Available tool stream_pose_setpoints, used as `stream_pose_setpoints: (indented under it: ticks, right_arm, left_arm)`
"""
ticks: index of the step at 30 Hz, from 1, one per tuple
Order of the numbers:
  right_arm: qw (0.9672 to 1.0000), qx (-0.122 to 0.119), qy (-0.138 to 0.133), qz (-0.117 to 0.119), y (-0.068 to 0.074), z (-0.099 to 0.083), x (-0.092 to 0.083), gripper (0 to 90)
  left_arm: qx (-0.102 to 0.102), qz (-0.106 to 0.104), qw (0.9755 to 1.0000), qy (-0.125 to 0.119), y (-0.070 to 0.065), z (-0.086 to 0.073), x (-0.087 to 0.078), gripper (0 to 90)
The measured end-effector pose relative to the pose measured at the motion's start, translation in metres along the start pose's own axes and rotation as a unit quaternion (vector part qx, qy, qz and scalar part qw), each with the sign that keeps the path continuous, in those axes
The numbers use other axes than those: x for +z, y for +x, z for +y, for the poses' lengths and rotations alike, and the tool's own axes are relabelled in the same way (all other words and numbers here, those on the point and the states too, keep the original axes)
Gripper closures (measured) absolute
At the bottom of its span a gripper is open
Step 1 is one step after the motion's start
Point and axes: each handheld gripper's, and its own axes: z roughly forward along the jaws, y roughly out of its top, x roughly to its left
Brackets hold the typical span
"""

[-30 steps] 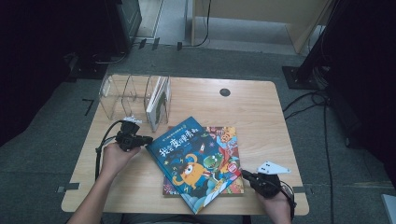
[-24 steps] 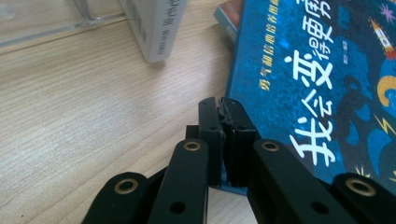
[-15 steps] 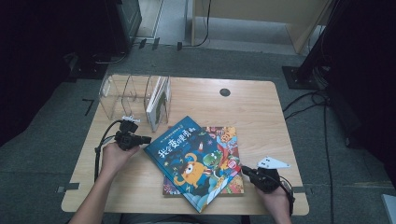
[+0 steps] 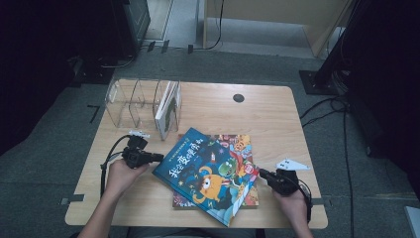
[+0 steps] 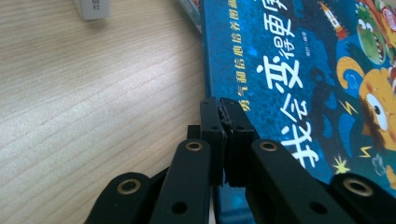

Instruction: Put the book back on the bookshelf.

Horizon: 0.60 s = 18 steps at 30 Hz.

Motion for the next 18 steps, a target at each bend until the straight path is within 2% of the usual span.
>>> stream_pose_setpoints:
  ticks: [6, 10, 13, 18]
  right_arm:
    - [1.0000, 0.003, -0.002, -0.005, -0.005, 0.006, 0.006, 90.0]
    - [0.9999, 0.006, -0.002, -0.008, -0.008, 0.011, 0.010, 90.0]
    - [1.0000, 0.006, -0.003, -0.007, -0.010, 0.014, 0.013, 90.0]
    - [1.0000, -0.002, -0.001, -0.006, -0.011, 0.019, 0.019, 90.0]
  left_arm:
    - [-0.001, 0.005, 1.0000, 0.004, -0.007, -0.006, -0.002, 88.5]
    - [-0.007, -0.003, 0.9999, 0.010, -0.011, -0.012, -0.004, 87.6]
    - [-0.015, -0.007, 0.9998, 0.013, -0.013, -0.014, -0.002, 81.5]
    - [-0.013, 0.011, 0.9998, 0.010, -0.018, -0.013, 0.004, 62.4]
